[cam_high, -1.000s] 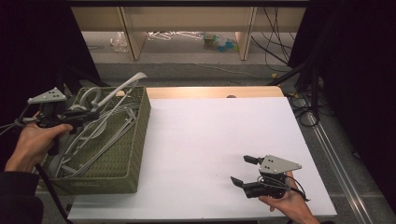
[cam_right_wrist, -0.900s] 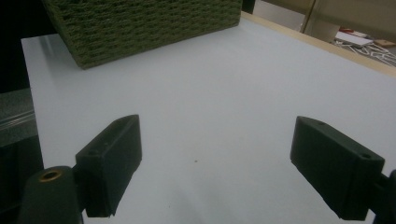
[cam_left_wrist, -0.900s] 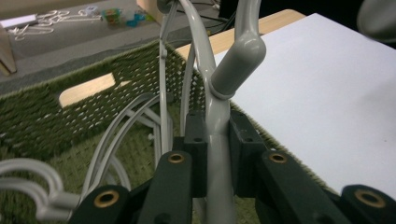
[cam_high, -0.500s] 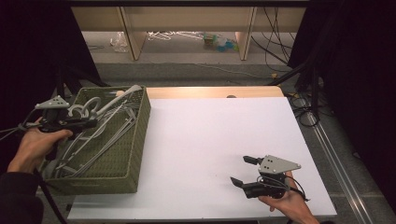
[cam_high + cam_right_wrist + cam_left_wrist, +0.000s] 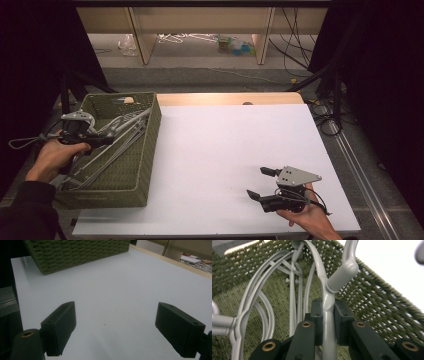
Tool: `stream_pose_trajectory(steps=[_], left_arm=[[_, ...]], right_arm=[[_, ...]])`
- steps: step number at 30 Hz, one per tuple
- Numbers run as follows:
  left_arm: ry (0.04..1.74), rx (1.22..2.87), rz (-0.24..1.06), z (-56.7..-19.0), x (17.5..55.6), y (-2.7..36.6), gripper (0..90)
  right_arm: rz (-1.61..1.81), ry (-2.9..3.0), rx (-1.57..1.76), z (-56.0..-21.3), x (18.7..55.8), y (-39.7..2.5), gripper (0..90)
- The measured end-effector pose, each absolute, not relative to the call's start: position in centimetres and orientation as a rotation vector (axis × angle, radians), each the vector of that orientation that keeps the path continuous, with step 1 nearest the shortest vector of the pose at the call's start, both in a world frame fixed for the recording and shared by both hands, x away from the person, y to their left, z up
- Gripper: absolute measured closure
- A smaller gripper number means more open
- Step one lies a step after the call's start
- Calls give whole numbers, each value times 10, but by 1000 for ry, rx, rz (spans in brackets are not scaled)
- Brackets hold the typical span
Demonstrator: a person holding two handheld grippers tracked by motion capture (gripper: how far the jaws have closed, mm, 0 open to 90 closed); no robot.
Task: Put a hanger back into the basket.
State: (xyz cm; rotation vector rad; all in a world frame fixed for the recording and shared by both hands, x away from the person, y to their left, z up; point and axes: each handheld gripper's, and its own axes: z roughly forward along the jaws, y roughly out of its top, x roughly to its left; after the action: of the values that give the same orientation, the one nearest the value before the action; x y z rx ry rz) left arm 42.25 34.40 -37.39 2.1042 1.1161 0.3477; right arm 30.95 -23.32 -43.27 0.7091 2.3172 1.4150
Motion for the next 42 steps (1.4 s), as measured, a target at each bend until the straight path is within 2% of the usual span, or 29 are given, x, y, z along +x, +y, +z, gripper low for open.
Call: stream_pose_trajectory(steps=[7, 15, 18, 19, 20, 22, 23, 28, 31, 34, 36, 42], left_arm=[[1226, 2014, 348, -388, 428, 355, 767], [1329, 1965, 461, -391, 427, 374, 729], [1318, 1954, 547, -393, 431, 375, 723], [1260, 2004, 585, -393, 434, 379, 720], [1328, 1965, 601, -395, 431, 377, 720], [1286, 2043, 608, -394, 435, 382, 720], [1357, 1981, 607, -396, 433, 379, 719], [1374, 2021, 611, -399, 435, 387, 713], [1377, 1991, 618, -403, 436, 391, 708], [1428, 1932, 622, -405, 434, 391, 672], [1425, 1952, 627, -404, 433, 394, 646], [1500, 1859, 680, -401, 423, 387, 496]], right_arm=[[1416, 2318, 712, -433, 310, -233, 180], [1414, 2320, 706, -434, 309, -232, 180], [1414, 2321, 709, -434, 309, -232, 180], [1414, 2322, 711, -434, 310, -232, 180], [1414, 2322, 711, -434, 310, -232, 180], [1413, 2322, 710, -434, 310, -232, 180], [1412, 2323, 712, -434, 310, -232, 180], [1410, 2321, 711, -434, 310, -232, 180], [1413, 2321, 712, -434, 310, -232, 180], [1414, 2324, 709, -434, 310, -232, 180], [1416, 2323, 711, -434, 310, -232, 180], [1415, 2321, 712, -435, 310, -232, 180]])
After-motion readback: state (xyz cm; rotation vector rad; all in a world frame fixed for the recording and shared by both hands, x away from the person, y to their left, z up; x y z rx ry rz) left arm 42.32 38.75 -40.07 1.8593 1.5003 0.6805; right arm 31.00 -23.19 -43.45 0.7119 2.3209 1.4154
